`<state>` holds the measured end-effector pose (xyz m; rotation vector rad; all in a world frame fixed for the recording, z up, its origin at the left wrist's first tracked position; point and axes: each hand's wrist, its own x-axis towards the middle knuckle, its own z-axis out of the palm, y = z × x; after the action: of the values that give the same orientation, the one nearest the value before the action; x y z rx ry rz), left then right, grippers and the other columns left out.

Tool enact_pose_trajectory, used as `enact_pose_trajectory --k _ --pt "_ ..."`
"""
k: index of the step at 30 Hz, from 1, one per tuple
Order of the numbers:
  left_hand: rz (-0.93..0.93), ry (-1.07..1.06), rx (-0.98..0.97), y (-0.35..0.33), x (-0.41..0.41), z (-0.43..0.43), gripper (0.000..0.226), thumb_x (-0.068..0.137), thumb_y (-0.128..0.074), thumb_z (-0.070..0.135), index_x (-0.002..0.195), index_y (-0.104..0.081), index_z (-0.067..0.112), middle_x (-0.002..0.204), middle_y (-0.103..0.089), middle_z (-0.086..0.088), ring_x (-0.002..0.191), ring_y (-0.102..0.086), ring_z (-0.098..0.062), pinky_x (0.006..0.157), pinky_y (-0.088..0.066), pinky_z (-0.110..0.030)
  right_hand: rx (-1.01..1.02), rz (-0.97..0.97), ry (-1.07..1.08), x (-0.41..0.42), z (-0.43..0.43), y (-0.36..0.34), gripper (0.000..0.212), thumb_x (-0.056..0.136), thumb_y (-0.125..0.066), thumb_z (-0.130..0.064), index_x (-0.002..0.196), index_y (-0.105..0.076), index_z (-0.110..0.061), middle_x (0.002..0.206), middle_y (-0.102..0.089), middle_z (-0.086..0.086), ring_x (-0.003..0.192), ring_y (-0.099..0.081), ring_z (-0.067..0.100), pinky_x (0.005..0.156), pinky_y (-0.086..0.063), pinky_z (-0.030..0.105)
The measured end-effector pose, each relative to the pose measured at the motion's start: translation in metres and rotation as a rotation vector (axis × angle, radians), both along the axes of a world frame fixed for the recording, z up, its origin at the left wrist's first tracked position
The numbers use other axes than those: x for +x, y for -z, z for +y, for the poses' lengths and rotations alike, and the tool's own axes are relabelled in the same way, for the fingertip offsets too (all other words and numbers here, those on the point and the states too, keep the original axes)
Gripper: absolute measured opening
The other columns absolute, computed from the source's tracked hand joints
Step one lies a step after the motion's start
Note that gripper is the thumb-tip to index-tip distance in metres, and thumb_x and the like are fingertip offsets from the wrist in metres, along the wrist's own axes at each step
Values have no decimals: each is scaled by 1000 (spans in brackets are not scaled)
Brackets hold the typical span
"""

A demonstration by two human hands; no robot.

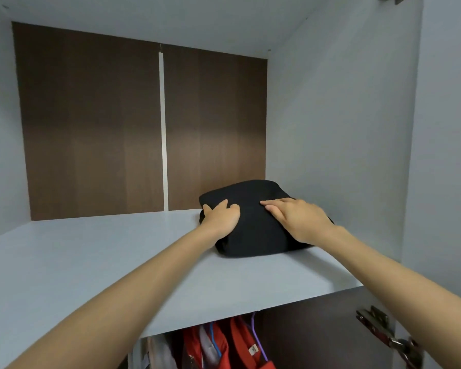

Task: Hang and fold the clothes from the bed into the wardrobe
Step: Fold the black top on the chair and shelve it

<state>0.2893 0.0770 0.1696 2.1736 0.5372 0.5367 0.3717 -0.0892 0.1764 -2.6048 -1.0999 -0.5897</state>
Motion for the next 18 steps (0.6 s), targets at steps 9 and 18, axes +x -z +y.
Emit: enact_pose_trajectory --k 9,18 --pt "-11 -26 -40 -4 49 -19 53 100 -29 32 152 -19 26 160 6 -9 140 -28 -24 108 -25 -33 108 78 -2 68 2 9 41 104 -28 -42 141 -45 -36 143 -51 -6 131 -45 19 111 -30 38" --pt "-58 -28 1 -2 42 -12 53 100 -31 34 152 -20 27 159 -17 -5 143 -23 -24 111 -23 -36 142 -9 29 61 -4 8 39 104 -31 -38 139 -47 -34 138 -53 -2 126 -46 23 100 -41 39"
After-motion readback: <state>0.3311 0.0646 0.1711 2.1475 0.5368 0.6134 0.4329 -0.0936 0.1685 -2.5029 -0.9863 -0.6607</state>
